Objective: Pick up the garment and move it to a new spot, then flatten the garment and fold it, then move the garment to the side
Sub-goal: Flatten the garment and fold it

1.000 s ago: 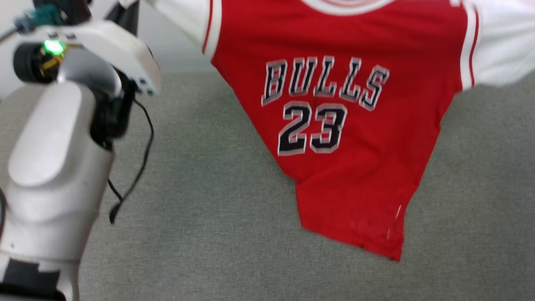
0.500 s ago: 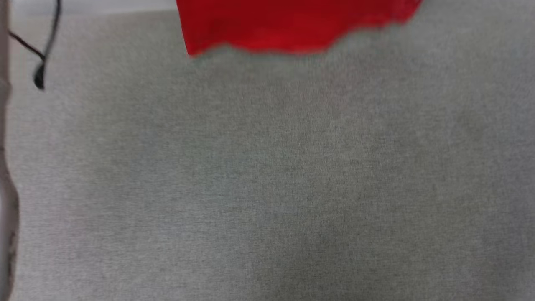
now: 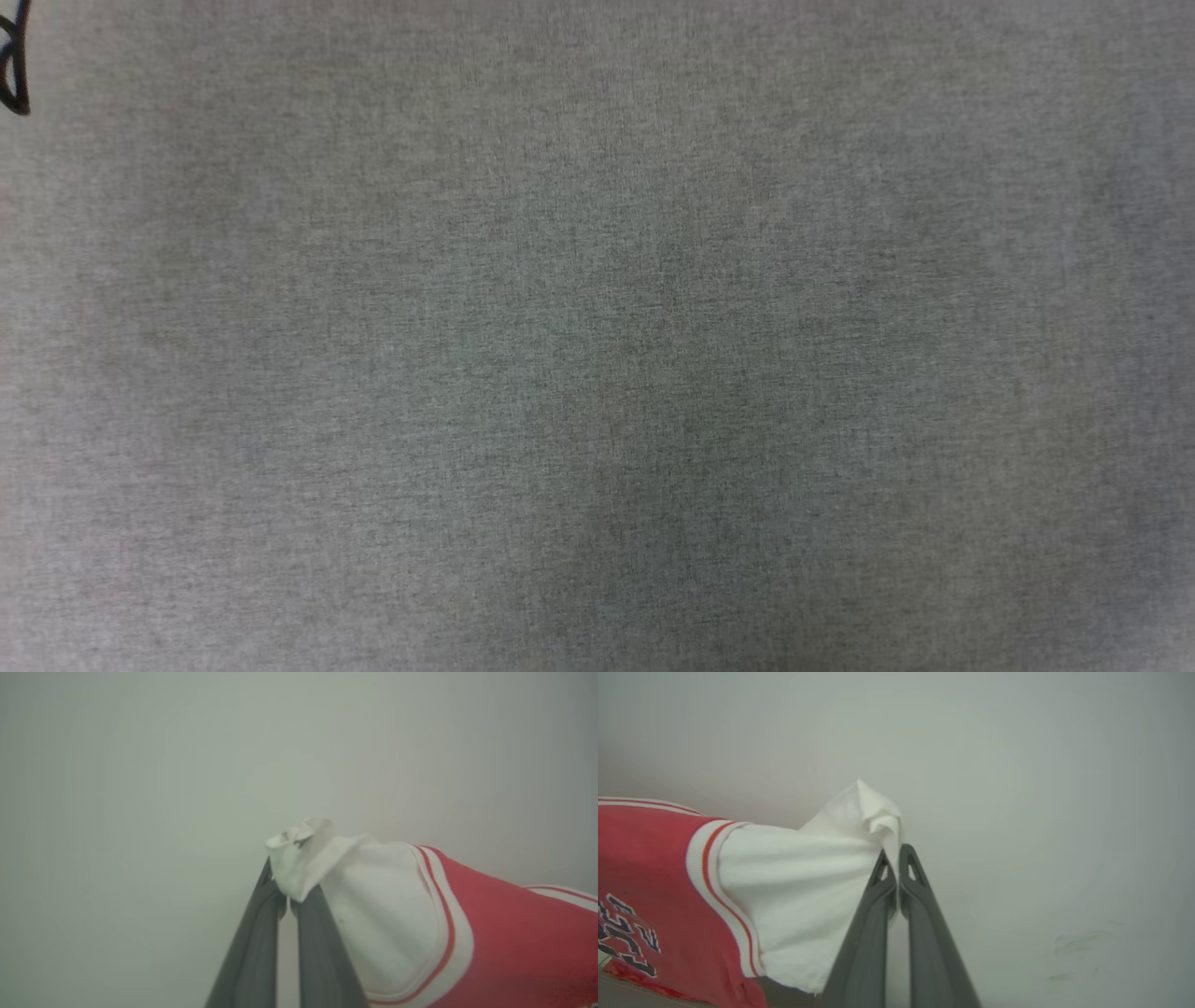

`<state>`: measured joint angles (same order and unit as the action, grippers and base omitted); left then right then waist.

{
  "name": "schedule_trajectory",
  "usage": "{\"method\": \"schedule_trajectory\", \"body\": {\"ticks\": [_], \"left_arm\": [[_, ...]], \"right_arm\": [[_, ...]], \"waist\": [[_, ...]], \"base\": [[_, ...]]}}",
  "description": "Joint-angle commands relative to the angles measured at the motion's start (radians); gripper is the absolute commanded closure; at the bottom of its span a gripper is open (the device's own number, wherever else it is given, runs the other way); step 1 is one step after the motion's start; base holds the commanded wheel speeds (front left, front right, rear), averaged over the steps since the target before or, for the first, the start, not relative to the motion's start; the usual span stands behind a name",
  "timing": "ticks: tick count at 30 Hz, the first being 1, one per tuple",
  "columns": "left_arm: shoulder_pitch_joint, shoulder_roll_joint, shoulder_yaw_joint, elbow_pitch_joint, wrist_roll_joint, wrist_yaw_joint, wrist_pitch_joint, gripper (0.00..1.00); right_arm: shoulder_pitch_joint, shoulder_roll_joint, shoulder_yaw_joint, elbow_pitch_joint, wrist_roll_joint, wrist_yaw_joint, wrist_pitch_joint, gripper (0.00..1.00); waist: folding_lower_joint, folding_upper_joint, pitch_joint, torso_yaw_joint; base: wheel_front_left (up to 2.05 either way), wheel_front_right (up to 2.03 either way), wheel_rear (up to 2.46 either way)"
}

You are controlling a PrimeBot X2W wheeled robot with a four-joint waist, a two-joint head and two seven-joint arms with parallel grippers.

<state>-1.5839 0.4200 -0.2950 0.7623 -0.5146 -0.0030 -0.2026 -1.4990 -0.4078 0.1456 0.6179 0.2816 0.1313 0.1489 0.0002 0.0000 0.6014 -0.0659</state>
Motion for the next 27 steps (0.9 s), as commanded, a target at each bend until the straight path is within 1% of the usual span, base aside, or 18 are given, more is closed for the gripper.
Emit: {"method": "schedule_trajectory", "body": {"ticks": [1, 8, 12, 14, 15, 21, 27], "left_arm": [[0.016, -0.006, 0.000, 0.012, -0.009, -0.005, -0.009, 1.00], [0.066, -0.021, 0.010, 0.064, -0.035, -0.026, -0.033, 1.00], [0.136, -0.029, 0.026, 0.087, -0.059, -0.043, -0.048, 1.00], [0.216, -0.039, 0.033, 0.088, -0.074, -0.054, -0.056, 1.00], [0.216, -0.039, 0.033, 0.088, -0.074, -0.054, -0.056, 1.00], [0.458, -0.051, 0.072, 0.028, -0.111, -0.061, -0.063, 1.00], [0.756, -0.056, 0.110, -0.115, -0.139, -0.036, -0.064, 1.00]], "right_arm": [[-0.020, 0.005, 0.013, 0.016, 0.015, -0.001, -0.011, 1.00], [-0.005, 0.007, 0.074, 0.085, 0.067, -0.001, -0.039, 1.00], [0.058, -0.002, 0.130, 0.103, 0.114, -0.001, -0.050, 1.00], [0.127, -0.017, 0.164, 0.095, 0.161, -0.001, -0.057, 1.00], [0.127, -0.017, 0.164, 0.095, 0.161, -0.001, -0.057, 1.00], [0.346, -0.056, 0.215, 0.030, 0.242, -0.001, -0.053, 1.00], [0.629, -0.091, 0.186, -0.086, 0.287, -0.001, -0.021, 1.00]], "waist": [[-0.0002, 0.0000, 0.021, 0.000], [-0.0002, 0.0000, 0.030, 0.005], [-0.0002, 0.0000, -0.008, 0.011], [-0.0002, 0.0000, -0.056, 0.019], [-0.0002, 0.0000, -0.056, 0.019], [-0.0002, 0.0000, -0.187, 0.035], [-0.0002, 0.0000, -0.304, 0.044]], "base": [[0.00, 0.00, 0.00], [0.00, 0.00, 0.00], [0.00, 0.00, 0.00], [0.00, 0.00, 0.00], [0.00, 0.00, 0.00], [0.00, 0.00, 0.00], [0.00, 0.00, 0.00]]}}
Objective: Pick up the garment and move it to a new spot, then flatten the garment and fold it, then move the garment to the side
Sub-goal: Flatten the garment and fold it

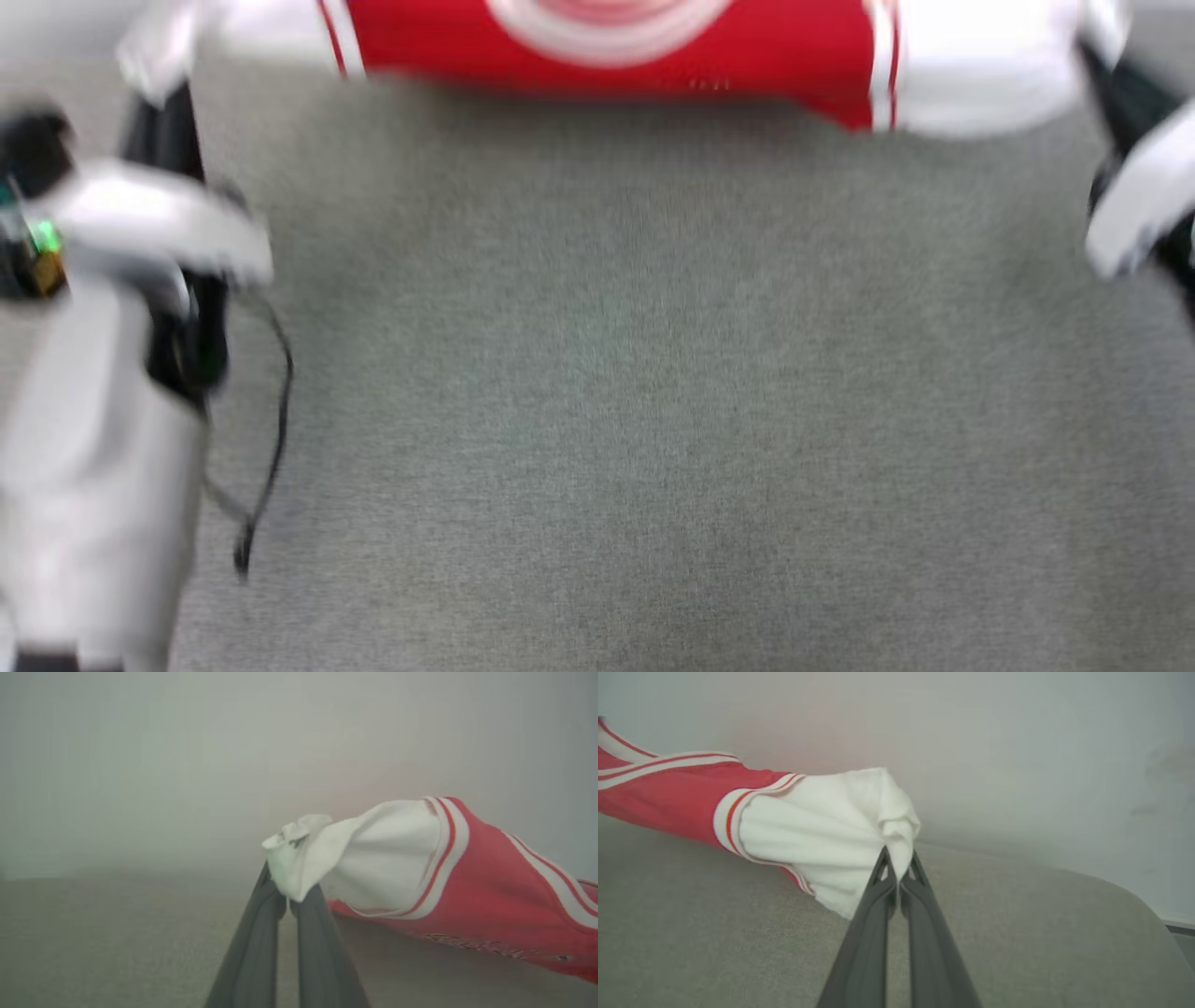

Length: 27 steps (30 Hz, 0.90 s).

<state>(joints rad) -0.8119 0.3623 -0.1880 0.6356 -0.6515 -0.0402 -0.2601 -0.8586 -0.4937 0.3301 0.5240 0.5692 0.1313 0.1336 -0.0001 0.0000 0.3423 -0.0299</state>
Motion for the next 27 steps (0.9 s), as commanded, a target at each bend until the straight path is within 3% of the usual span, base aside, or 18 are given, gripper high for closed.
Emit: {"method": "schedule_trajectory", "body": {"ticks": [1, 9, 14, 21, 27], "left_arm": [[0.032, 0.004, 0.004, -0.016, -0.002, 0.009, -0.007, 1.00], [0.461, 0.026, 0.015, -0.264, -0.016, 0.107, 0.023, 1.00], [0.709, 0.026, 0.020, -0.397, -0.040, 0.177, 0.070, 1.00], [0.955, 0.023, 0.007, -0.523, -0.047, 0.255, 0.122, 1.00], [1.068, 0.028, -0.014, -0.592, -0.037, 0.297, 0.153, 1.00]], "right_arm": [[0.034, -0.009, -0.010, -0.015, 0.000, -0.001, 0.002, 1.00], [0.429, 0.022, -0.110, -0.206, -0.010, -0.001, 0.125, 1.00], [0.672, 0.078, -0.177, -0.334, -0.019, -0.001, 0.213, 1.00], [0.965, 0.178, -0.270, -0.472, -0.052, -0.001, 0.316, 1.00], [1.116, 0.223, -0.305, -0.508, -0.085, -0.001, 0.390, 1.00]], "waist": [[0.0001, 0.0000, -0.059, 0.009], [0.0001, 0.0000, -0.179, -0.010], [0.0001, 0.0000, -0.240, -0.019], [0.0001, 0.0000, -0.298, -0.011], [0.0001, 0.0000, -0.306, 0.004]], "base": [[0.00, 0.00, 0.00], [0.00, 0.00, 0.00], [0.00, 0.00, 0.00], [0.00, 0.00, 0.00], [0.00, 0.00, 0.00]]}}
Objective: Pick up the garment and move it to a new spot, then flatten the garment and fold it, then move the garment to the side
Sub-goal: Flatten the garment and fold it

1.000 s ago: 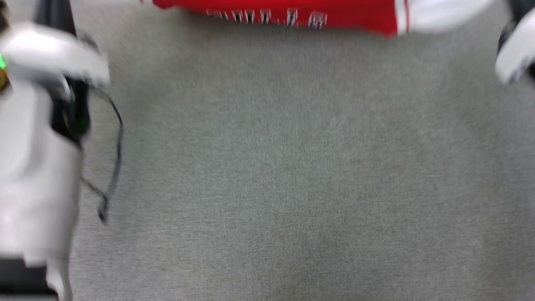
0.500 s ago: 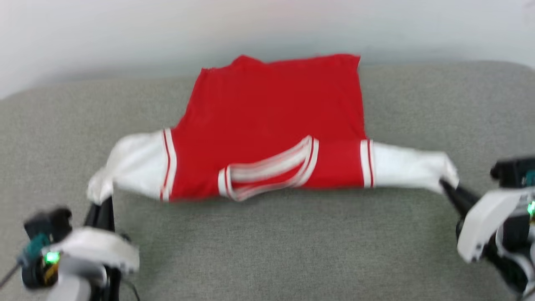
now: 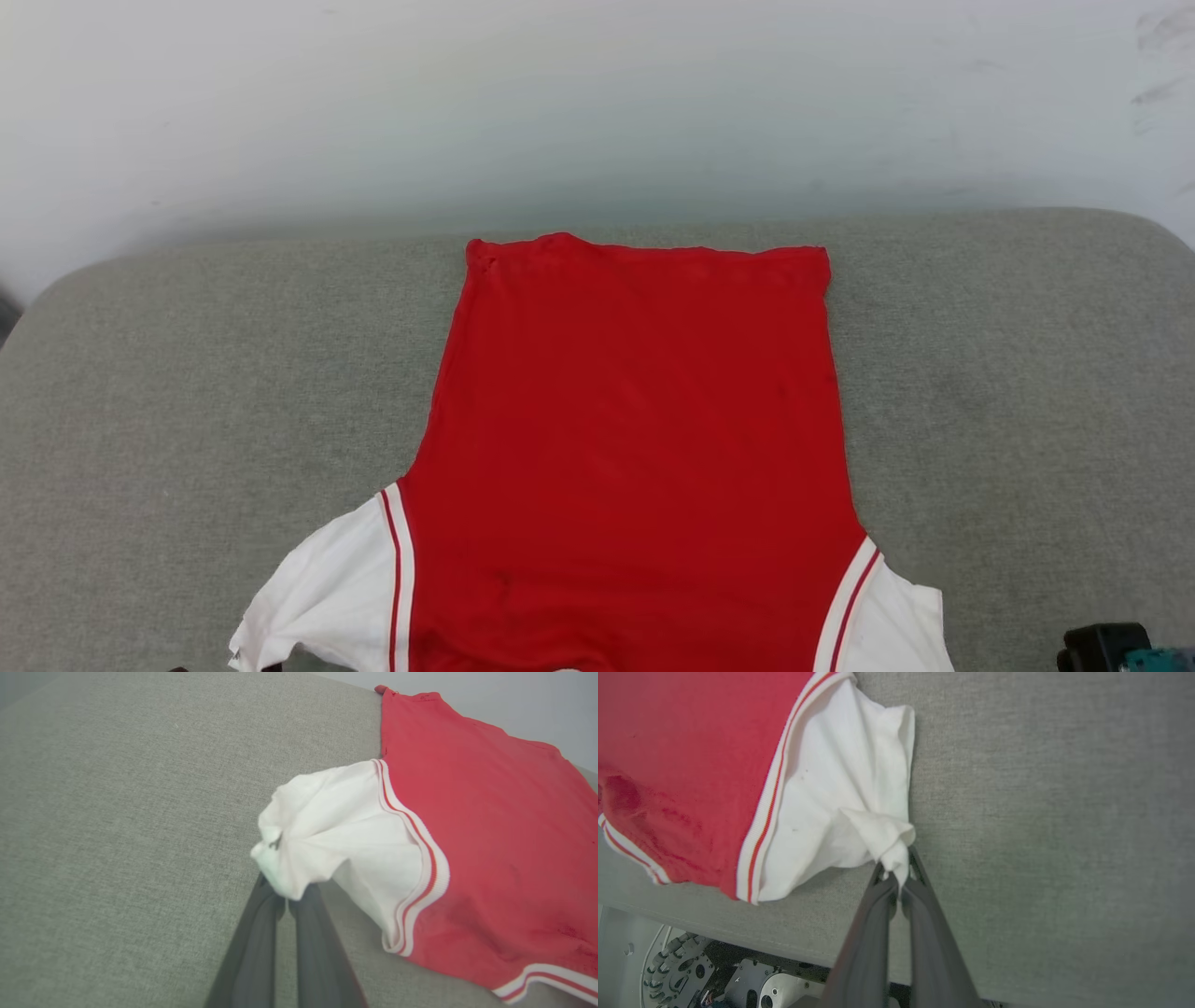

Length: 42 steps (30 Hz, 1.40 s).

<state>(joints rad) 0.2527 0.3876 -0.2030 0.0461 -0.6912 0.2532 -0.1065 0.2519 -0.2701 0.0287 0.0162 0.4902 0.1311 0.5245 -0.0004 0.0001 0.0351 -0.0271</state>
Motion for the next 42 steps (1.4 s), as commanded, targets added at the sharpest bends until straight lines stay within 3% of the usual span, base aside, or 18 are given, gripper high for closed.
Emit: {"method": "schedule_trajectory", "body": {"ticks": [1, 2, 3, 4, 12, 17, 21, 25, 32, 38, 42], "left_arm": [[0.009, -0.001, -0.002, -0.011, 0.004, 0.006, -0.001, 1.00], [0.010, -0.004, -0.005, -0.021, 0.009, 0.010, -0.004, 1.00], [0.009, -0.008, -0.010, -0.031, 0.011, 0.012, -0.006, 1.00], [0.005, -0.012, -0.013, -0.039, 0.013, 0.012, -0.012, 1.00], [-0.062, -0.026, -0.034, -0.103, 0.044, 0.019, -0.032, 1.00], [-0.127, -0.030, -0.053, -0.153, 0.072, 0.011, -0.047, 1.00], [-0.198, -0.048, -0.074, -0.178, 0.092, -0.002, -0.068, 1.00], [-0.254, -0.092, -0.102, -0.184, 0.099, -0.023, -0.100, 1.00], [-0.319, -0.131, -0.144, -0.201, 0.126, -0.052, -0.127, 1.00], [-0.366, -0.140, -0.141, -0.200, 0.136, -0.072, -0.141, 1.00], [-0.384, -0.147, -0.142, -0.192, 0.138, -0.085, -0.145, 1.00]], "right_arm": [[0.019, 0.004, -0.010, -0.002, -0.012, -0.001, 0.006, 0.89], [0.024, 0.012, -0.014, -0.007, -0.011, -0.001, 0.012, 0.62], [0.027, 0.020, -0.014, -0.012, -0.006, -0.001, 0.020, 0.03], [0.028, 0.023, -0.017, -0.018, -0.008, -0.001, 0.022, 0.00], [-0.119, 0.049, -0.129, -0.067, -0.018, -0.001, -0.066, 0.00], [-0.330, 0.051, -0.232, -0.004, -0.040, -0.001, -0.129, 0.00], [-0.537, 0.009, -0.255, 0.095, -0.058, -0.001, -0.104, 0.00], [-0.727, -0.024, -0.264, 0.210, -0.048, -0.001, -0.028, 0.00], [-1.013, -0.068, -0.266, 0.380, -0.095, -0.001, 0.233, 0.00], [-1.173, -0.066, -0.284, 0.452, -0.178, -0.001, 0.435, 0.00], [-1.217, -0.058, -0.297, 0.473, -0.221, -0.001, 0.488, 0.00]], "waist": [[0.0004, -0.0001, 0.003, 0.004], [0.0004, -0.0001, 0.007, 0.006], [0.0004, -0.0001, 0.013, 0.009], [0.0004, -0.0001, 0.016, 0.010], [0.0004, -0.0001, 0.085, 0.042], [0.0004, -0.0001, 0.174, 0.085], [0.0004, -0.0001, 0.262, 0.129], [0.0004, -0.0001, 0.331, 0.181], [0.0004, -0.0001, 0.430, 0.251], [0.0004, -0.0001, 0.489, 0.298], [0.0004, -0.0001, 0.511, 0.315]], "base": [[0.00, 0.00, 0.00], [0.00, 0.00, 0.00], [0.00, 0.00, 0.00], [0.00, 0.00, 0.00], [0.00, 0.00, 0.00], [0.00, 0.00, 0.00], [0.00, 0.00, 0.00], [0.00, 0.00, 0.00], [0.00, 0.00, 0.00], [0.00, 0.00, 0.00], [0.00, 0.00, 0.00]]}}
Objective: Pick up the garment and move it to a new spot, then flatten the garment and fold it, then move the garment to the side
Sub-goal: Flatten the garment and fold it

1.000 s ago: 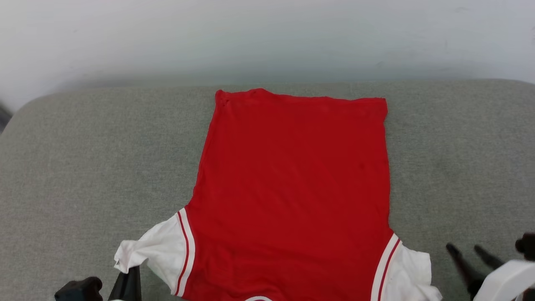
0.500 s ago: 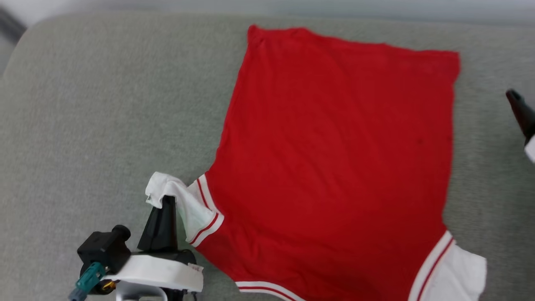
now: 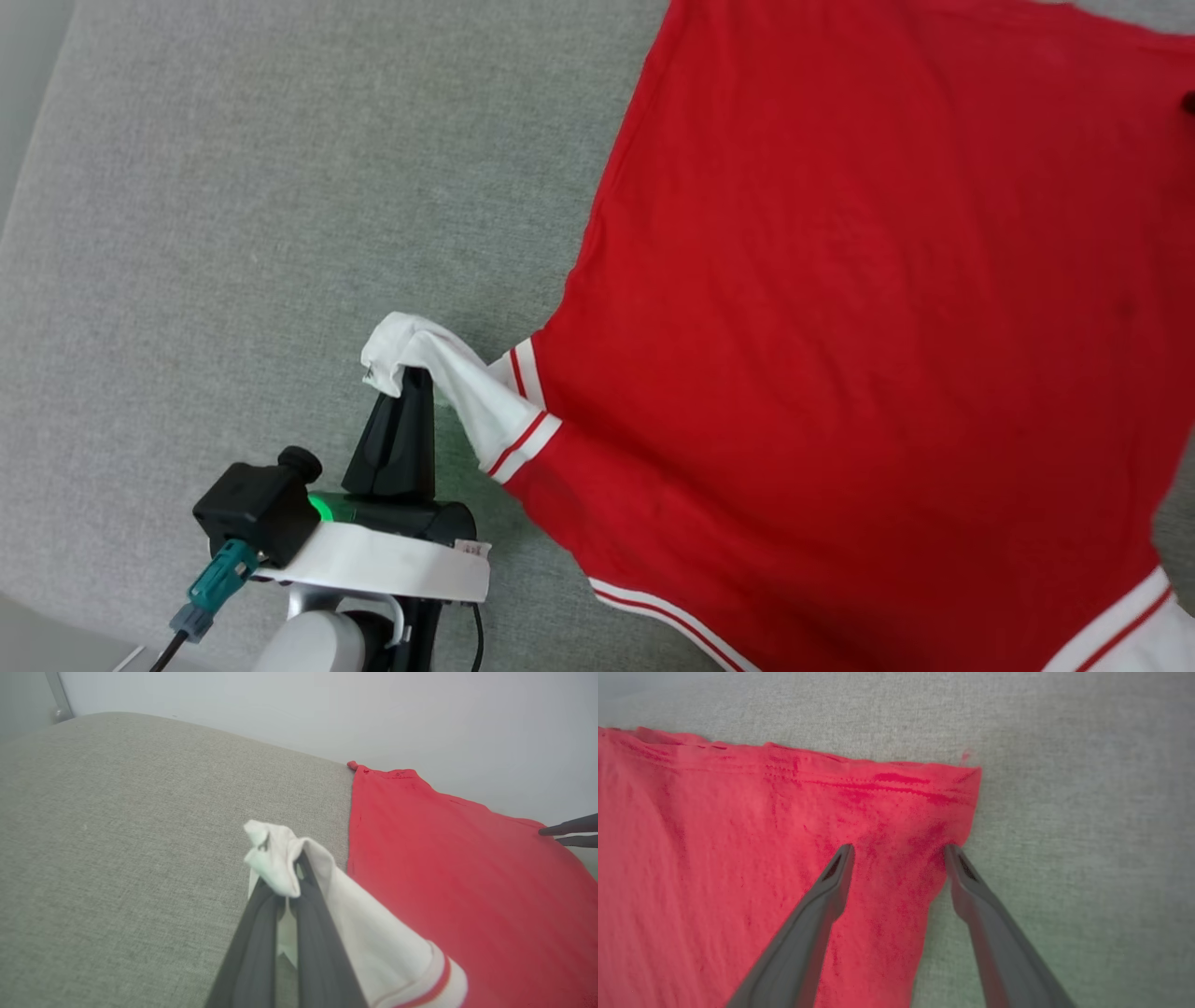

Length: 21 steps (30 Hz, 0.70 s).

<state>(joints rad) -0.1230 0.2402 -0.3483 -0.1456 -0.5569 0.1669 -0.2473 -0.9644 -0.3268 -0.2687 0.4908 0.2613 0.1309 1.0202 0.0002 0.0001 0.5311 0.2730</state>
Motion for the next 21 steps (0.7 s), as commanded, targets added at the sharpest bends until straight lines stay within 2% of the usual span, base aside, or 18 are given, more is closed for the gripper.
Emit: {"method": "schedule_trajectory", "body": {"ticks": [1, 7, 8, 9, 10, 14, 21], "left_arm": [[-0.015, -0.002, 0.002, 0.002, 0.006, -0.002, -0.006, 1.00], [-0.038, -0.018, -0.004, 0.025, 0.009, -0.020, -0.013, 1.00], [-0.039, -0.020, -0.003, 0.029, 0.009, -0.023, -0.012, 1.00], [-0.041, -0.022, -0.003, 0.034, 0.009, -0.025, -0.012, 1.00], [-0.041, -0.024, -0.001, 0.039, 0.009, -0.026, -0.013, 1.00], [-0.033, -0.031, 0.005, 0.058, 0.007, -0.033, -0.014, 1.00], [-0.002, -0.021, 0.026, 0.106, -0.004, -0.035, -0.017, 1.00]], "right_arm": [[-0.010, 0.001, -0.004, 0.005, -0.003, 0.000, -0.002, 0.00], [0.030, 0.041, -0.091, 0.116, -0.075, -0.001, 0.111, 0.00], [0.038, 0.048, -0.098, 0.124, -0.086, -0.001, 0.124, 0.38], [0.044, 0.055, -0.106, 0.127, -0.088, -0.001, 0.133, 0.72], [0.046, 0.062, -0.115, 0.131, -0.088, -0.001, 0.142, 1.00], [0.038, 0.057, -0.101, 0.089, -0.084, 0.000, 0.106, 1.00], [0.035, -0.028, -0.011, -0.010, -0.038, 0.000, 0.053, 1.00]], "waist": [[-0.0002, -0.0001, 0.021, 0.020], [-0.0002, -0.0001, 0.035, 0.040], [-0.0002, -0.0001, 0.034, 0.043], [-0.0002, -0.0001, 0.033, 0.045], [-0.0002, -0.0001, 0.029, 0.047], [-0.0002, -0.0001, 0.009, 0.046], [-0.0002, -0.0001, -0.076, 0.021]], "base": [[0.00, 0.00, 0.00], [0.00, 0.00, 0.00], [0.00, 0.00, 0.00], [0.00, 0.00, 0.00], [0.00, 0.00, 0.00], [0.00, 0.00, 0.00], [0.00, 0.00, 0.00]]}}
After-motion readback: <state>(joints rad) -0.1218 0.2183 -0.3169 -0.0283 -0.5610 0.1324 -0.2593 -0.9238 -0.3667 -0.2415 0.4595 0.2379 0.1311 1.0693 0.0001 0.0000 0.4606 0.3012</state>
